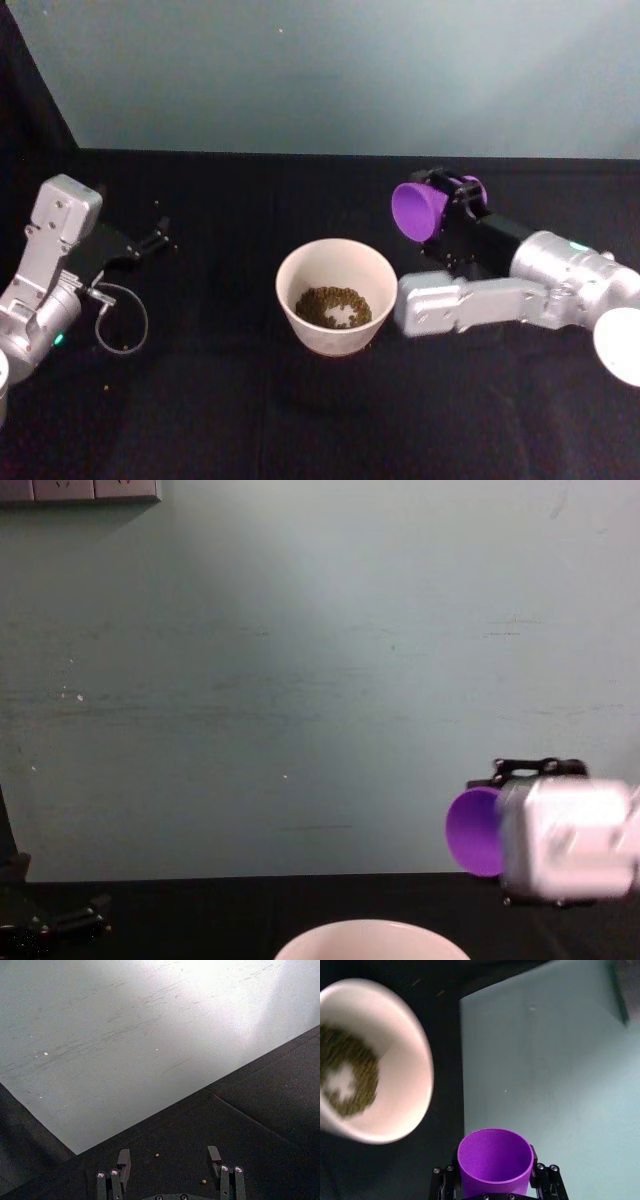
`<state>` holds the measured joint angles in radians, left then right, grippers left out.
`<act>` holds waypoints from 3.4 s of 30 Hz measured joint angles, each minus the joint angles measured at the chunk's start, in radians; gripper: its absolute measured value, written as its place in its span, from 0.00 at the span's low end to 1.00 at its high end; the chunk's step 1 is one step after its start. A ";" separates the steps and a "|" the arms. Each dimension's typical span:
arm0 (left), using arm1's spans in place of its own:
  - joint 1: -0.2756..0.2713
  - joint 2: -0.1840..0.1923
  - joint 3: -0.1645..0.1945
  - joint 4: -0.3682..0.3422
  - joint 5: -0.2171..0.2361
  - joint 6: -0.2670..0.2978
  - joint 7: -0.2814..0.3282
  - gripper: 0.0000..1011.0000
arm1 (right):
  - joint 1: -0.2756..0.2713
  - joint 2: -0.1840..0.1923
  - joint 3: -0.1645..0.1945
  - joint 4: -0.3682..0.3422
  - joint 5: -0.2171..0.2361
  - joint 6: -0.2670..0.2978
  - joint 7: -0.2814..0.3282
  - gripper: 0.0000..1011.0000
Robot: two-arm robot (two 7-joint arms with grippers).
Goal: Pick up the cup and pour the mung beans from the cup into the bowl.
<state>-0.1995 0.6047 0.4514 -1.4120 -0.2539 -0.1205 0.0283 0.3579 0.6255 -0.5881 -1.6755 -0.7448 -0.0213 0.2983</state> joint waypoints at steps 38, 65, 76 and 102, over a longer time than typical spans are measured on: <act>0.000 0.000 0.000 0.000 0.000 0.000 0.000 0.99 | -0.147 -0.266 0.349 0.225 1.068 -0.100 0.156 0.73; 0.000 0.000 0.000 0.000 0.000 0.000 0.000 0.99 | -0.110 -0.233 0.311 0.371 1.124 -0.190 0.247 0.73; 0.000 0.000 0.000 0.000 0.000 0.000 0.000 0.99 | -0.100 -0.237 0.285 0.440 1.138 -0.201 0.268 0.73; 0.000 0.000 0.000 0.000 0.000 0.000 0.000 0.99 | -0.088 -0.276 0.263 0.532 1.108 -0.238 0.246 0.73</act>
<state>-0.1996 0.6047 0.4514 -1.4119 -0.2539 -0.1205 0.0283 0.2697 0.3494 -0.3254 -1.1436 0.3636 -0.2593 0.5440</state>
